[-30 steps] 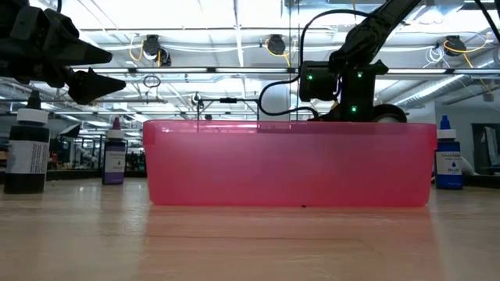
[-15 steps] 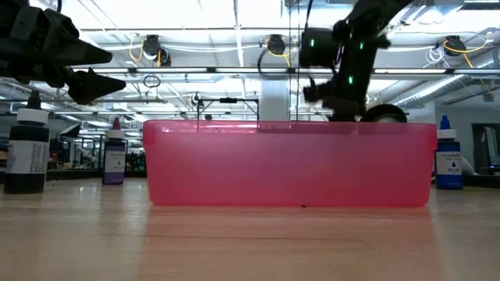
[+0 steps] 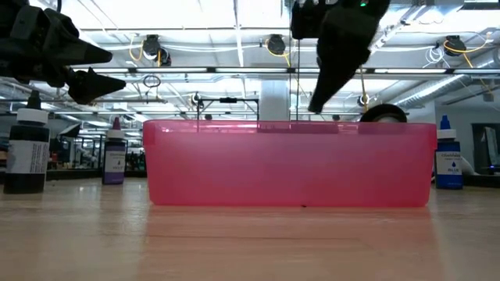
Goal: Pick & Place food coloring
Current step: Put the small black food coloring bottle into the pink bin, then put the small green food coloring bottle into the pink bin
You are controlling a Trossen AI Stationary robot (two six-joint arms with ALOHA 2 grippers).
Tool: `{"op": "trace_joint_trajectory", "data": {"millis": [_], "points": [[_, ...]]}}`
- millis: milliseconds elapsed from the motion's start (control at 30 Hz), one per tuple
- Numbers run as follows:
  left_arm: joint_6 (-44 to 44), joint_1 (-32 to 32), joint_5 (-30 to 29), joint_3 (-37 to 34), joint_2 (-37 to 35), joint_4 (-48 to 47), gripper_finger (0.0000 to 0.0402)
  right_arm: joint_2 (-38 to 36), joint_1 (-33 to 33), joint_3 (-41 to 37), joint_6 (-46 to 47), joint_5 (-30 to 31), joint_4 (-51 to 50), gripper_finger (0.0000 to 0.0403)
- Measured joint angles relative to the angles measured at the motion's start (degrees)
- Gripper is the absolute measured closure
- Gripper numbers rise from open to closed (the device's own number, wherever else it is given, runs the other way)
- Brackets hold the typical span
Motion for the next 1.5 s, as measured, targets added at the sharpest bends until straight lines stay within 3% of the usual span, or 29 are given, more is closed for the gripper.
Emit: {"op": "trace_joint_trajectory", "data": {"millis": [167, 300, 700, 1333, 1500], "points": [[0.02, 0.01, 0.00, -0.02, 0.00, 0.19, 0.0009, 5.43, 5.72, 0.00, 6.20, -0.55, 0.11, 0.0342], [0.00, 0.02, 0.00, -0.02, 0.00, 0.14, 0.0009, 10.14, 7.60, 1.07, 8.68, -4.96, -0.39, 0.0342], [0.02, 0.00, 0.00, -0.02, 0.00, 0.49, 0.0009, 21.65, 6.23, 8.91, 5.20, -9.65, -12.58, 0.0338], [0.01, 0.00, 0.00, -0.02, 0.02, 0.59, 0.0009, 10.64, 5.45, 8.90, 9.85, -10.19, -10.61, 0.0271], [0.00, 0.00, 0.00, -0.02, 0.00, 0.57, 0.0009, 6.32, 3.74, 8.90, 6.99, -3.13, -13.27, 0.0264]]}}
